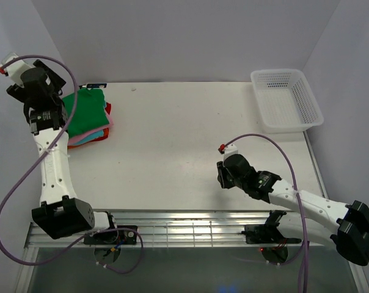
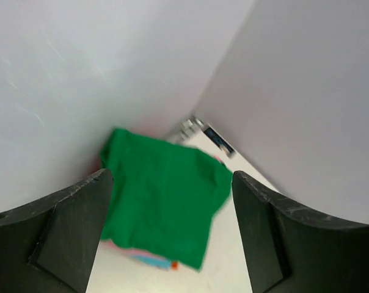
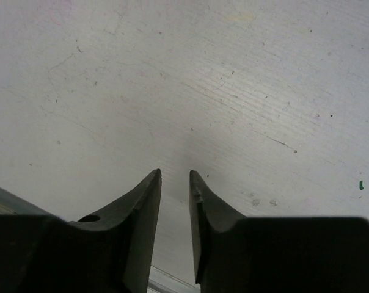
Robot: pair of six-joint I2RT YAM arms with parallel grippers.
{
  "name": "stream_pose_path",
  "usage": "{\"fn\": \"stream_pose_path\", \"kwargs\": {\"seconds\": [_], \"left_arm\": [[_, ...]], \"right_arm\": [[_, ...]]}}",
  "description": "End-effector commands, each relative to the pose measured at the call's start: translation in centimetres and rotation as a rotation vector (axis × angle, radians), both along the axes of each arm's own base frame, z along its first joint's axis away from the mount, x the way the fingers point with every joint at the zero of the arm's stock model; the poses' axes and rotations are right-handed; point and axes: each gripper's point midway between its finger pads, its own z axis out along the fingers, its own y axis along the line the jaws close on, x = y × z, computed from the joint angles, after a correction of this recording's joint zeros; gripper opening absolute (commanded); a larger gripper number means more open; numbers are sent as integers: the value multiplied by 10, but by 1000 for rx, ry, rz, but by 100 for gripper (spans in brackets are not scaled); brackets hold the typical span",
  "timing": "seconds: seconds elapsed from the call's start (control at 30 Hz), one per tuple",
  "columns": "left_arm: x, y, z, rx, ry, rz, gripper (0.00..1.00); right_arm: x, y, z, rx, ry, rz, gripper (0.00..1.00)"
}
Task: Fold and stack the t-shirts
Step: Neatly place the folded tshirt to the corner
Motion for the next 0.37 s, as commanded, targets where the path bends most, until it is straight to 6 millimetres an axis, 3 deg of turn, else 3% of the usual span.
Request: {"fn": "stream_pose_path", "kwargs": {"seconds": [0.0,0.03,0.07,0.1,0.13,0.17,0.2,0.23,0.27,0.33], "left_arm": [[4,-75,-51,-150,61,-272,89],[-2,-95,-78,-171,101,-329,90],[-2,-135,-73,-158,62,-442,93],[-21,-161,-56,-146,-8,-529,94],[-30,-184,-58,-149,-28,-597,95],[-39,-208,-80,-170,-8,-665,95],[-55,-216,-74,-176,-46,-700,95],[-61,-222,-80,-185,-44,-723,95],[-67,-227,-99,-189,-4,-741,95],[-80,-227,-105,-171,-7,-747,95]], "right_arm": [[22,19,41,70,-91,-14,36],[26,21,47,69,-102,-18,39],[34,25,70,88,-142,-31,40],[39,26,80,90,-163,-40,40],[43,27,91,97,-183,-47,40],[49,28,110,119,-218,-65,40],[51,29,118,126,-236,-69,40],[53,28,126,138,-252,-79,39],[56,26,136,157,-282,-98,39],[59,22,146,165,-308,-126,40]]}}
